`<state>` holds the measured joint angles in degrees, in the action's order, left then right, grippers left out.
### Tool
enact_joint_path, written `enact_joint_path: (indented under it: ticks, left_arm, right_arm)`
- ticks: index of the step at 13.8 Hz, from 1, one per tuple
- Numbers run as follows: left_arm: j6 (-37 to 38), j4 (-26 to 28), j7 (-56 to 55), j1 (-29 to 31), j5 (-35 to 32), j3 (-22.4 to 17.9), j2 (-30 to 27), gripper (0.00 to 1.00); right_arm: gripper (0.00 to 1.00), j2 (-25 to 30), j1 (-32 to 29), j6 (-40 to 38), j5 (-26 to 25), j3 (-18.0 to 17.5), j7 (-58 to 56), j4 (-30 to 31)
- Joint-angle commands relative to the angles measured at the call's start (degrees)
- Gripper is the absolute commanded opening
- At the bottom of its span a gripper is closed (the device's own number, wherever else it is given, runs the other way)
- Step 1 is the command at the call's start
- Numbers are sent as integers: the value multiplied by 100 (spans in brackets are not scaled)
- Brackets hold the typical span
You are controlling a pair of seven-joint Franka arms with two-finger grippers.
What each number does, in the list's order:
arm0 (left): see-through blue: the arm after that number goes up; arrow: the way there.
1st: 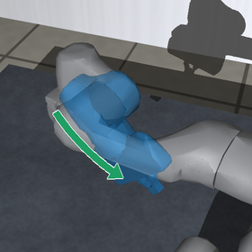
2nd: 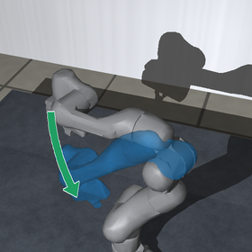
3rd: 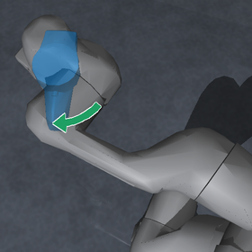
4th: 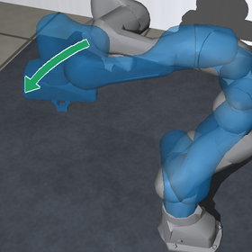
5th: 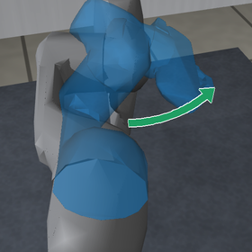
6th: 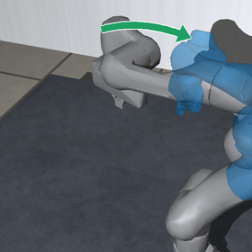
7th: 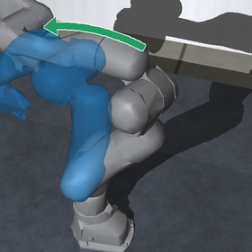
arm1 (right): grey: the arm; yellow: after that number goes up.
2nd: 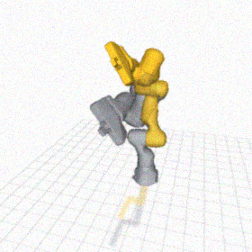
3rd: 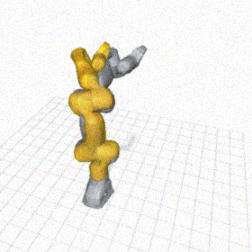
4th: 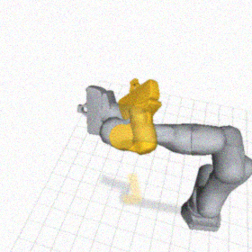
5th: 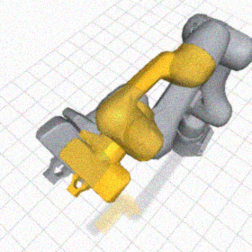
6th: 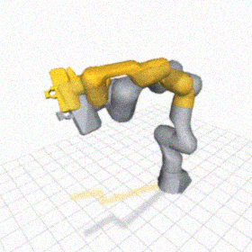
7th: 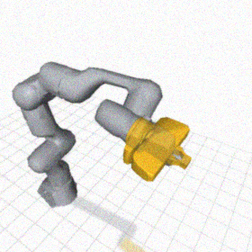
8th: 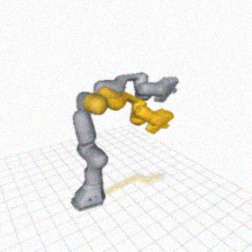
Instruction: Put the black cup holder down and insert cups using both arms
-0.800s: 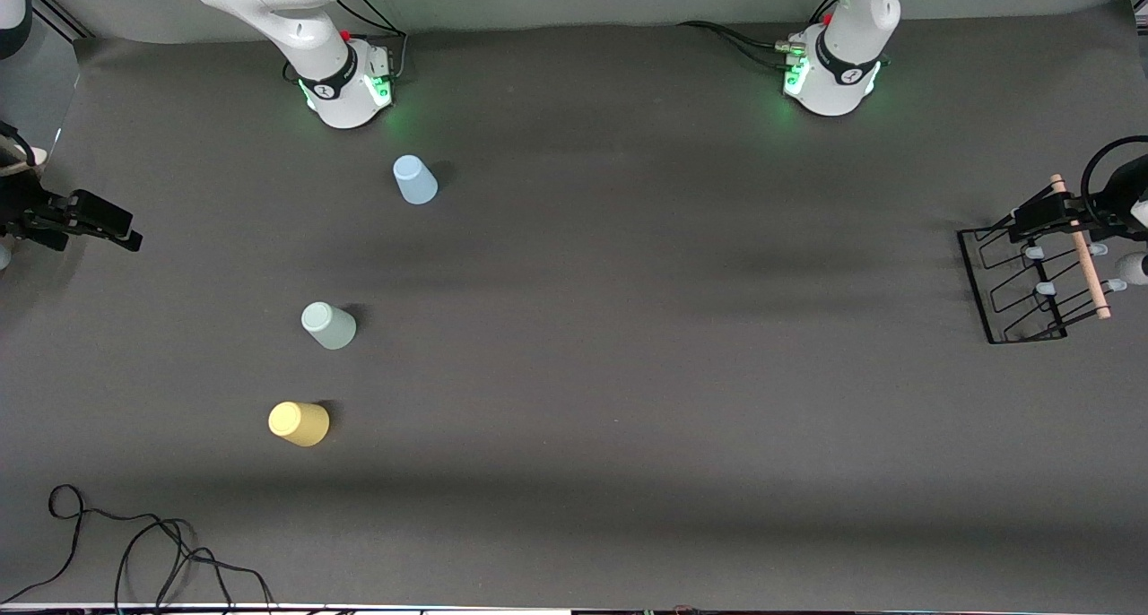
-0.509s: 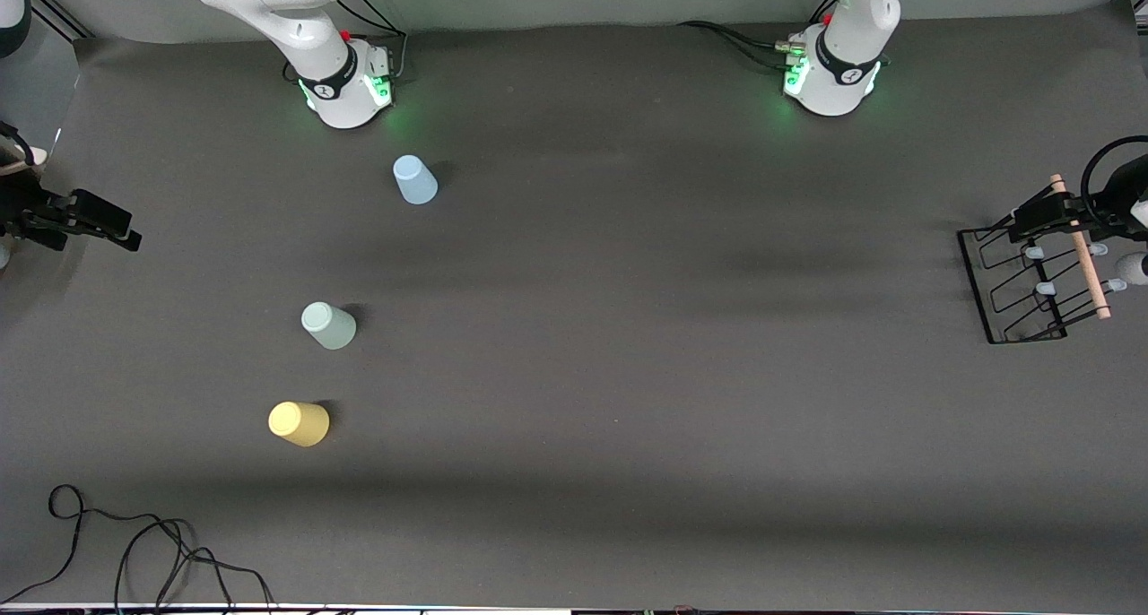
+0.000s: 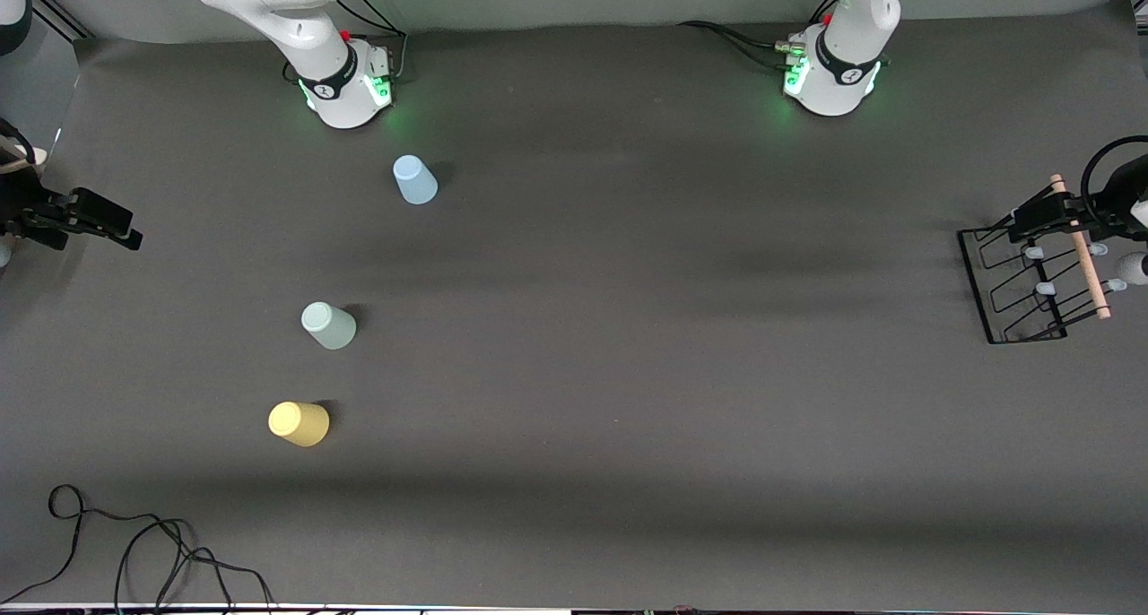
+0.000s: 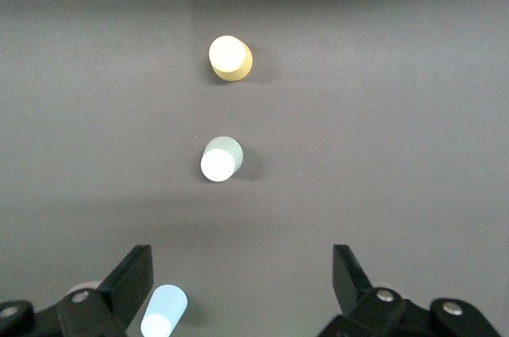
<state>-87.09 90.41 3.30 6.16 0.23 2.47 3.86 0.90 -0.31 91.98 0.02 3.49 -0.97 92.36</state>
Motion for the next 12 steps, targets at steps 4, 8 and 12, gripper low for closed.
enact_joint_path:
  ticks: [4,8,12]
  left_arm:
    - [377,56,643,402,-31,-27,-104,100]
    - [334,126,1759,1131,-241,-27,-52,100]
    - [88,169,2087,1651,-496,-27,115,99]
  right_arm:
    - [100,51,58,-93,103,46,106,-43]
    - [100,59,58,-102,103,46,115,-60]
    - [100,86,75,-110,94,20,115,-43]
